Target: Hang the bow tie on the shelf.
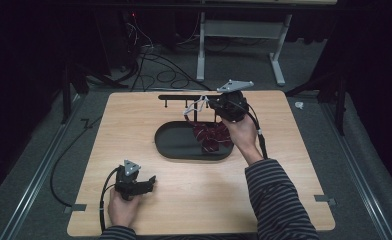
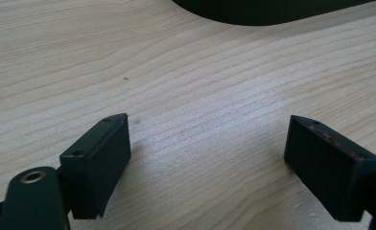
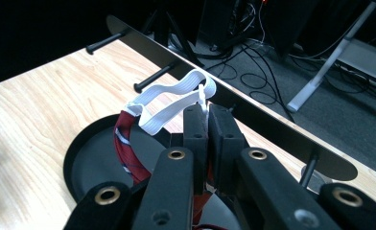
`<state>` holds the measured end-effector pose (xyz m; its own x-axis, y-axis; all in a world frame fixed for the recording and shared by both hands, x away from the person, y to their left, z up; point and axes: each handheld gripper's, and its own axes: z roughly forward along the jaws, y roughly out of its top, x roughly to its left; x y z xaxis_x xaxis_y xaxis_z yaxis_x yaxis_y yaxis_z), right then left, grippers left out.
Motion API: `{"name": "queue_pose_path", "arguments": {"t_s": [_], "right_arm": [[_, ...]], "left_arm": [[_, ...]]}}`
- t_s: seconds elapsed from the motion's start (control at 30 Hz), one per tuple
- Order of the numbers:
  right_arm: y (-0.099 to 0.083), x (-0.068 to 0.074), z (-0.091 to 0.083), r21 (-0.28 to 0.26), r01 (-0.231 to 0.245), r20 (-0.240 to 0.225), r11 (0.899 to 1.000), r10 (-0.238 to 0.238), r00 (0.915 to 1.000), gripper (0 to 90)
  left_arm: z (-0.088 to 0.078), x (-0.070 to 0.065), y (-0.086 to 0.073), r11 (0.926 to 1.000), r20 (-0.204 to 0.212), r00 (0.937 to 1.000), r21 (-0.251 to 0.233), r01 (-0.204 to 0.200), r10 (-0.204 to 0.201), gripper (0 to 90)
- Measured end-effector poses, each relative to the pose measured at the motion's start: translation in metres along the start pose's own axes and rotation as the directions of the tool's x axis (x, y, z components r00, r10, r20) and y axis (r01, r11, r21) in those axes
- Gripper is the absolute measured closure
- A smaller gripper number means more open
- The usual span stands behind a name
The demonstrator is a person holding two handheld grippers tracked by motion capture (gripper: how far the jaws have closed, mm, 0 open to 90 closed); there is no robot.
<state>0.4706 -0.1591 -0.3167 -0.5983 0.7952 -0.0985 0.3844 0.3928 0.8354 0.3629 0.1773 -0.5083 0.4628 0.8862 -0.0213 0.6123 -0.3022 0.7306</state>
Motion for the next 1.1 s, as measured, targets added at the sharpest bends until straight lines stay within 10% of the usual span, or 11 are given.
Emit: {"name": "queue_pose_path", "arguments": {"t_s": [1.1], "right_arm": [[0.008,-0.012,0.035,0.078,-0.041,0.058,0.996,0.037,0.9977,88.0]], "left_arm": [[0.0,0.0,0.0,1.0,0.0,1.0,-0.001,0.001,-0.001,16.6]]}}
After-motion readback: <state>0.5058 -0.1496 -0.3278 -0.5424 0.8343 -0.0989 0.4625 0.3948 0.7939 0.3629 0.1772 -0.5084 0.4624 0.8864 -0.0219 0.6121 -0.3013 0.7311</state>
